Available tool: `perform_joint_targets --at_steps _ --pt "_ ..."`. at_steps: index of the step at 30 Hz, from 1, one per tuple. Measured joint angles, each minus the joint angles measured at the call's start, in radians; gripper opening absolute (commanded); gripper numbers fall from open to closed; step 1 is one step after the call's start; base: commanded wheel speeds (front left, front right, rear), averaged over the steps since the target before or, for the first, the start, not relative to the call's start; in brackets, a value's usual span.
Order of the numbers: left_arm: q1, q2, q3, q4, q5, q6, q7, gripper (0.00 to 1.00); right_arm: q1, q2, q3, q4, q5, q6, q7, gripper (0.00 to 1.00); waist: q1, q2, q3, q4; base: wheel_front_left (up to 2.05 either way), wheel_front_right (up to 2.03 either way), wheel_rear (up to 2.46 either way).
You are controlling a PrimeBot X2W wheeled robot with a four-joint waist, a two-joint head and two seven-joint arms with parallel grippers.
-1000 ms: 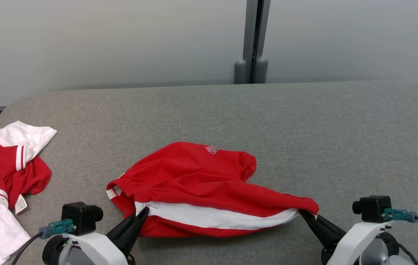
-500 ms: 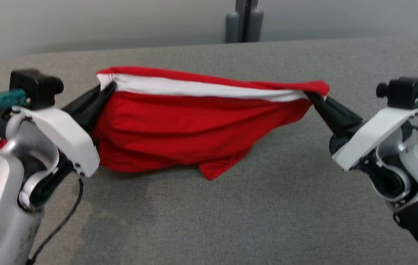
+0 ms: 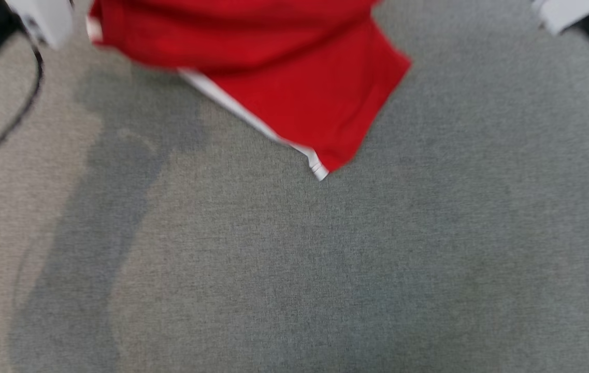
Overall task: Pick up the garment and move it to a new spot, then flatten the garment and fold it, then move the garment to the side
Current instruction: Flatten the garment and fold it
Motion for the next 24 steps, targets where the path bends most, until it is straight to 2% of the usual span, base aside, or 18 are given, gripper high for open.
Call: perform_joint_targets --at_steps 5,11,17,24 --pt "-0.198 -0.003 -0.046 0.106 -0.048 0.0 -0.048 0.0 -0.189 -0.021 0.029 0.059 0.002 0.0 -0.071 0.0 0.0 0.0 0.09 -0.002 0.0 0.0 0.0" --pt "-0.375 -0.036 -0.062 0.253 -0.1 -0.001 -0.152 0.0 -0.386 -0.029 0.057 0.127 -0.001 0.0 -0.127 0.0 0.0 0.0 0.168 -0.006 0.0 0.0 0.0" --pt "-0.46 -0.052 -0.098 0.36 -0.13 -0.001 -0.205 0.0 -0.487 -0.027 0.108 0.164 -0.002 0.0 -0.137 0.0 0.0 0.0 0.185 -0.017 0.0 0.0 0.0" --pt "-0.406 -0.043 -0.228 0.396 -0.218 -0.001 -0.226 0.0 -0.449 -0.054 0.24 0.16 0.035 0.0 -0.094 0.0 0.0 0.0 0.164 -0.013 0.0 0.0 0.0"
